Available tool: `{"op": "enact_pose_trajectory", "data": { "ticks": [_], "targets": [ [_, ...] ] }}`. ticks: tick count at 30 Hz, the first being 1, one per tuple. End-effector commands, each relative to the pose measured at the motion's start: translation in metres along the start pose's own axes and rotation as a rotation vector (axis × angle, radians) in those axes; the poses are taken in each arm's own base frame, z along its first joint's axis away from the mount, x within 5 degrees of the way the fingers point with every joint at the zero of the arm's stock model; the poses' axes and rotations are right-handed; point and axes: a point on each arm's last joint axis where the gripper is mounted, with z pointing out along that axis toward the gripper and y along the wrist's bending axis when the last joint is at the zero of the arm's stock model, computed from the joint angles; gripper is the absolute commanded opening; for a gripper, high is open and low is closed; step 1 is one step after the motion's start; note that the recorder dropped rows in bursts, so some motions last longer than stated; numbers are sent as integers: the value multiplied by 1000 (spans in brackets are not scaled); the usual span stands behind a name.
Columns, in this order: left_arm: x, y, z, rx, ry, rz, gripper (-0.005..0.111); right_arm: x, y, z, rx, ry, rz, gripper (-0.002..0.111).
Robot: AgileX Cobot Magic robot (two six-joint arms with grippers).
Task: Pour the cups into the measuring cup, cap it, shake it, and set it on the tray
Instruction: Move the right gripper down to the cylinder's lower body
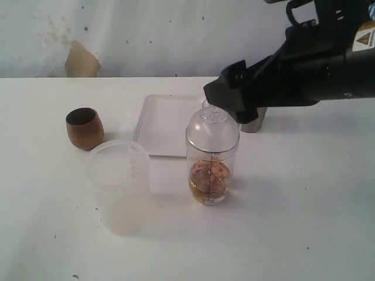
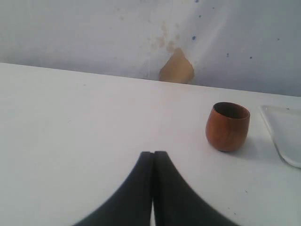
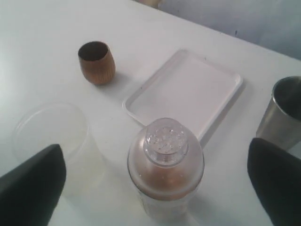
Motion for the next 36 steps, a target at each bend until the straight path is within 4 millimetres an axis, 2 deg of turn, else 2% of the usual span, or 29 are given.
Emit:
{"op": "enact_pose_trajectory", "data": {
  "ticks": [1, 4, 8, 12, 14, 17, 20, 24, 31, 36],
  "targets": [
    [1, 0, 0, 2, -8, -4, 0, -3, 1, -9, -1, -52, 18, 100],
    [1, 0, 0, 2, -8, -4, 0, 1, 2, -10, -5, -23, 12, 105],
    [1, 0, 0, 2, -8, -4, 0, 4, 3, -12, -10, 9, -53, 105],
    [1, 0, 0, 2, -8, -4, 0, 15, 2, -16, 18, -104, -115, 105],
    [1, 0, 0, 2, -8, -4, 0, 27, 1, -19, 42, -190, -114, 105],
    [1, 0, 0, 2, -8, -4, 0, 56, 0, -22, 73, -269, -113, 105],
    [1, 0, 0, 2, -8, -4, 0, 85, -2, -16, 90, -284, -55, 105],
    [1, 0, 0, 2, -8, -4, 0, 121, 0, 0, 79, -206, -17, 105],
    [1, 0, 0, 2, -8, -4, 0, 151, 23, 28, -50, -241, -51, 105],
    [1, 0, 0, 2, -8, -4, 0, 166, 25, 47, -68, -283, -35, 105]
  ]
}}
